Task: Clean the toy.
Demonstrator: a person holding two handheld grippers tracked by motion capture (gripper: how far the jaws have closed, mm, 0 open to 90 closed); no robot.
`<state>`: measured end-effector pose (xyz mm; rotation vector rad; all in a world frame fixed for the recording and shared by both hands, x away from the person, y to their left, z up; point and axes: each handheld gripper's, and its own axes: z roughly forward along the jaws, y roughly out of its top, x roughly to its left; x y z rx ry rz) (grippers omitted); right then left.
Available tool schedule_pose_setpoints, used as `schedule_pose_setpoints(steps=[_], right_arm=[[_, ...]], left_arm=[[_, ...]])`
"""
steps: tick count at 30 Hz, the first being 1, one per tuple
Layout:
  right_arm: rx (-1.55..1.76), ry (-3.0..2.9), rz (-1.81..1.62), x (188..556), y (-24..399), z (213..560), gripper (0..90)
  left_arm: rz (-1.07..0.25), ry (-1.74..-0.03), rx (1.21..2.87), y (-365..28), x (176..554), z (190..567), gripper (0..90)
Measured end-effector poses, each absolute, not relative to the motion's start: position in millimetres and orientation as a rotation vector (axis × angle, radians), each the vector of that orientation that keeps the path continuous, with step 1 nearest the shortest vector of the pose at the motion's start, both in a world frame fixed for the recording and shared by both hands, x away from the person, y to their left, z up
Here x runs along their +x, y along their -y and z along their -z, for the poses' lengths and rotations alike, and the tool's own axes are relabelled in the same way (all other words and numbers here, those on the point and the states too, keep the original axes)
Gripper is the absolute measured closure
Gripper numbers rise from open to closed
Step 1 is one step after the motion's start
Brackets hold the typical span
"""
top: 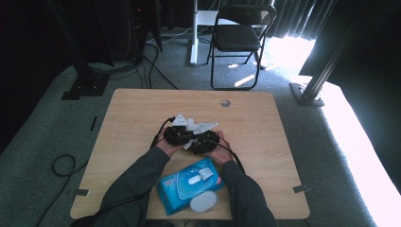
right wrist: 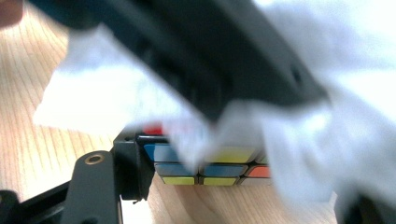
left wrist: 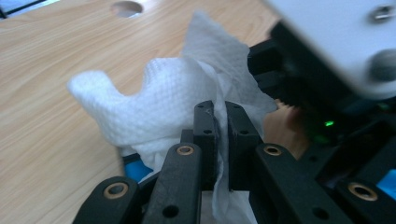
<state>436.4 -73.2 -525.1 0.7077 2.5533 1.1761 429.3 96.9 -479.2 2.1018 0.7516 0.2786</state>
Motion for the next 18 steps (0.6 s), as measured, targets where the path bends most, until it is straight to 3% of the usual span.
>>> schedule_pose_setpoints(steps=[18], right_arm=[[0.689, -2.533, -1.179, 432.3, 85.9, 519.2, 34.1]], left_arm=[[-0.305, -0.924, 2.049, -141.8, 440.0, 486.9, 85.9]])
